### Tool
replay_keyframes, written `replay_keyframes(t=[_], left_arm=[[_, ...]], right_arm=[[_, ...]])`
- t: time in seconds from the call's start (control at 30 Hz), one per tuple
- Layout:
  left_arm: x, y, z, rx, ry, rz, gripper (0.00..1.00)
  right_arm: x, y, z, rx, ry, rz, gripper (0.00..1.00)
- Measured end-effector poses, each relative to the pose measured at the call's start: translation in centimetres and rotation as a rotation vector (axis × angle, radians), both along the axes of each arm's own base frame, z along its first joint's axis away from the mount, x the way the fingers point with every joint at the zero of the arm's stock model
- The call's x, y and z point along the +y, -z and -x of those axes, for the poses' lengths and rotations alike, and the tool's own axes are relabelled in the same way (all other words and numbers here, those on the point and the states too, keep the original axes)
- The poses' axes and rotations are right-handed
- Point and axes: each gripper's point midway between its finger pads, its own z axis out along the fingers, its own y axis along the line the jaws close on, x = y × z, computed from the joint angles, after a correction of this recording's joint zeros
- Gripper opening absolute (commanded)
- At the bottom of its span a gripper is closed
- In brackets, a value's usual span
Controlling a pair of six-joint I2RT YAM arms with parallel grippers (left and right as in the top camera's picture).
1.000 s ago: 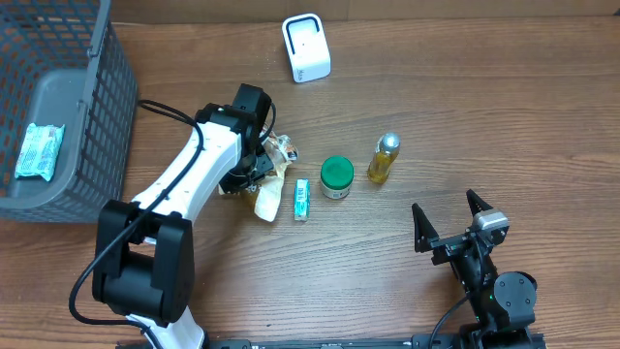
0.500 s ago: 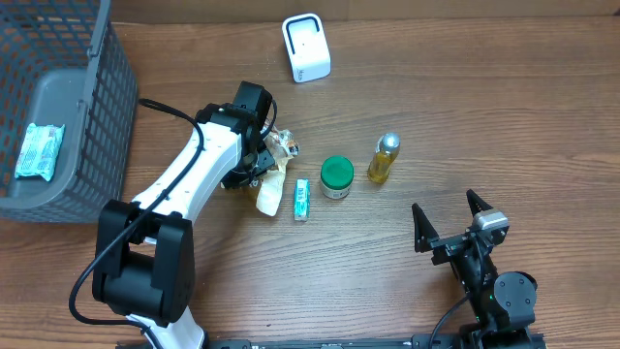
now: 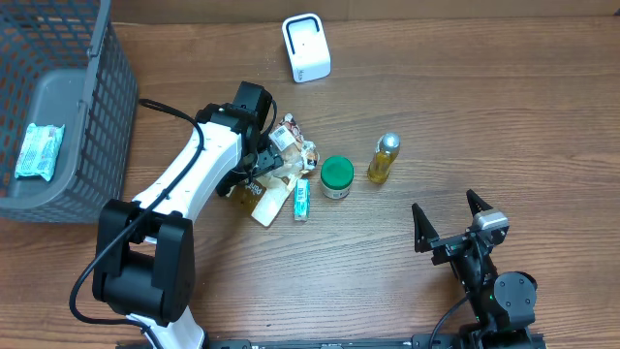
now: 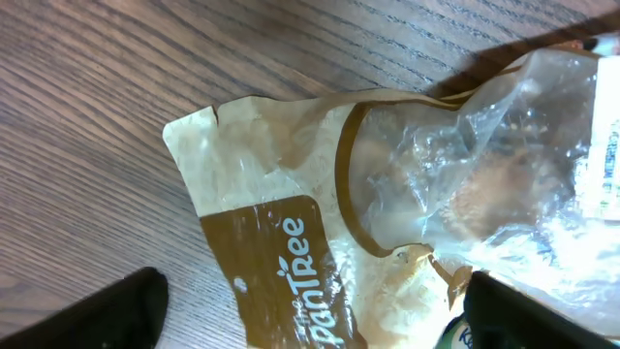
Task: Scan the item barcode
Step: 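Lower the mushroom bag left of the Kleenex pack and release it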
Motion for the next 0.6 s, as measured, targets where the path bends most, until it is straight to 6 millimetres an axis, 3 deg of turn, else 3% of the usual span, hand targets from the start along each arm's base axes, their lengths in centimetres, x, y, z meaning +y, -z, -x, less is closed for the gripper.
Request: replay_keyframes(t=[0.17, 0.27, 0.33, 0.4, 0.43, 0.5, 0.6], left_arm=[[0.0, -0.8, 0.0, 0.023, 0.093, -0.016, 1.0], [-0.3, -3.1, -1.1, 0.002, 0.145, -0.016, 0.99], [-0.7, -4.9, -2.1, -0.032, 0.173, -0.012, 0.86], [-1.0, -6.3, -3.1, -0.068, 0.203, -0.009, 0.56], [-1.1, -6.7, -3.4, -0.08, 0.211, -0.008, 0.46], [-1.1, -6.8, -3.4, -0.082, 0.224, -0.008, 0.41], [-1.2, -6.7, -3.3, -0.077, 0.232, -0.001, 0.43]], right_arm=[[0.0, 0.0, 0.0, 0.0, 0.0, 0.0, 1.0], [0.0, 0.0, 0.0, 0.0, 0.0, 0.0, 1.0], [0.0, 0.0, 0.0, 0.0, 0.0, -0.001, 1.0], [0.0, 0.0, 0.0, 0.0, 0.0, 0.0, 1.0], [0.0, 0.0, 0.0, 0.0, 0.0, 0.0, 1.0], [0.0, 0.0, 0.0, 0.0, 0.0, 0.0, 1.0], [0.0, 0.0, 0.0, 0.0, 0.0, -0.001, 1.0]])
